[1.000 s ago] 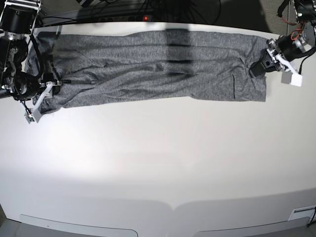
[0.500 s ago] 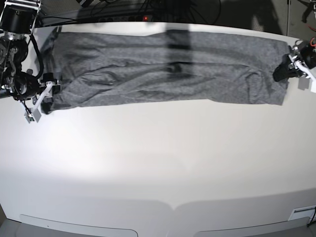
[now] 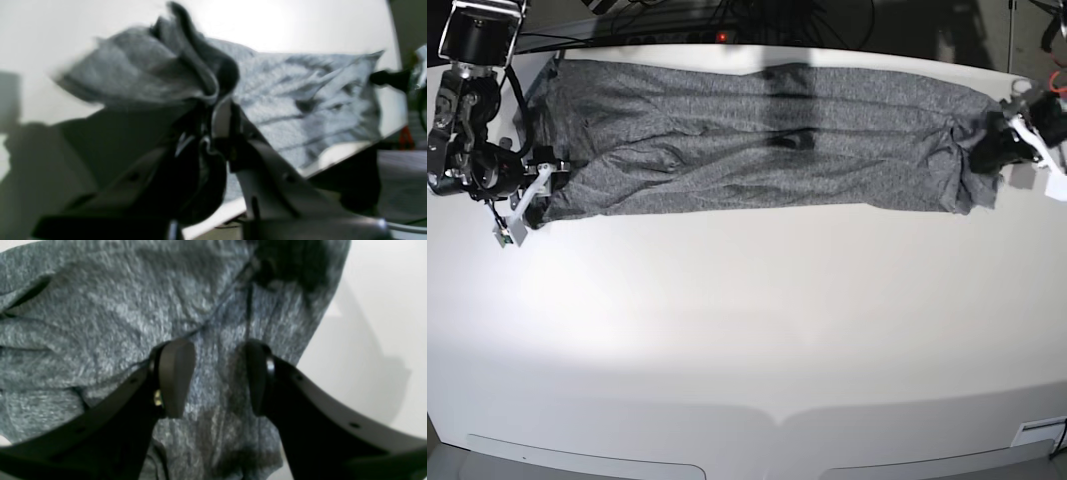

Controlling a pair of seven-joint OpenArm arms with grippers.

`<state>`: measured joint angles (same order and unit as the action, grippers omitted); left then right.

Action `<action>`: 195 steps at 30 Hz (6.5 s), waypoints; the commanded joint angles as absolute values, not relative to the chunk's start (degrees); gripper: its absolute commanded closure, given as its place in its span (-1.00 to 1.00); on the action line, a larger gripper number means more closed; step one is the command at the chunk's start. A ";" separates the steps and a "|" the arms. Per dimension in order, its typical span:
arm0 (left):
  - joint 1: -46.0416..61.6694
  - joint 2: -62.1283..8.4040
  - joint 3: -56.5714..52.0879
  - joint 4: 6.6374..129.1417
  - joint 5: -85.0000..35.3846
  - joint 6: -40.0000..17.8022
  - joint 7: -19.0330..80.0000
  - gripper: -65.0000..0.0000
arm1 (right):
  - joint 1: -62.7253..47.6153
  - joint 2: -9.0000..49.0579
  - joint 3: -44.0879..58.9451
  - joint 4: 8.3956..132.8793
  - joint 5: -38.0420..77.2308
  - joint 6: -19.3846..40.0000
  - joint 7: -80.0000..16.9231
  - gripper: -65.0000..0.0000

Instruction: Fold the T-shirt properly

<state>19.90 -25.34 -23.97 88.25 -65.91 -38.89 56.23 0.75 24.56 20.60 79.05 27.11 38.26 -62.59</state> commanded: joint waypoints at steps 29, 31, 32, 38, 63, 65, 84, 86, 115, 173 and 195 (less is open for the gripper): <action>19.29 -4.43 14.41 108.53 -39.68 -20.18 42.46 1.00 | 1.72 25.08 20.97 79.75 27.57 38.72 -60.80 0.10; 17.67 -3.01 17.67 108.51 -35.42 -17.39 41.71 1.00 | 1.74 25.06 20.97 79.75 27.59 38.70 -60.82 0.10; 16.78 -2.26 18.98 108.51 -33.58 -16.16 41.39 1.00 | 1.72 25.06 20.97 79.75 27.62 38.70 -60.82 0.10; 12.75 -0.30 22.81 108.47 -27.16 -15.35 41.04 1.00 | 1.72 25.08 20.99 79.75 27.35 38.72 -60.90 0.10; 10.98 -2.28 22.87 108.47 -15.73 -23.20 47.16 0.20 | 1.76 25.08 20.99 79.75 27.42 38.70 -60.80 0.10; 12.10 -3.29 22.87 108.47 -14.35 -23.20 46.24 0.20 | 1.76 25.06 20.97 79.75 27.44 38.70 -60.69 0.10; 15.27 -4.14 23.00 108.31 -7.55 -21.65 39.86 0.69 | 1.87 25.08 20.99 79.75 27.42 38.70 -60.95 0.10; 15.25 -4.14 23.31 108.31 -8.43 -21.69 40.62 0.96 | 1.85 25.08 20.99 79.75 27.42 38.72 -61.01 0.10; 14.92 -4.16 32.27 108.31 -0.69 -20.64 38.15 0.22 | 1.87 25.47 20.99 79.75 27.40 38.70 -61.10 0.10; 2.37 4.03 32.36 96.09 4.43 -12.84 25.45 1.00 | 1.87 25.69 20.99 79.75 27.42 38.63 -62.15 0.10; -1.26 7.03 32.34 81.21 4.43 -6.11 15.27 0.49 | 1.87 26.28 20.99 79.75 27.79 38.61 -62.13 0.10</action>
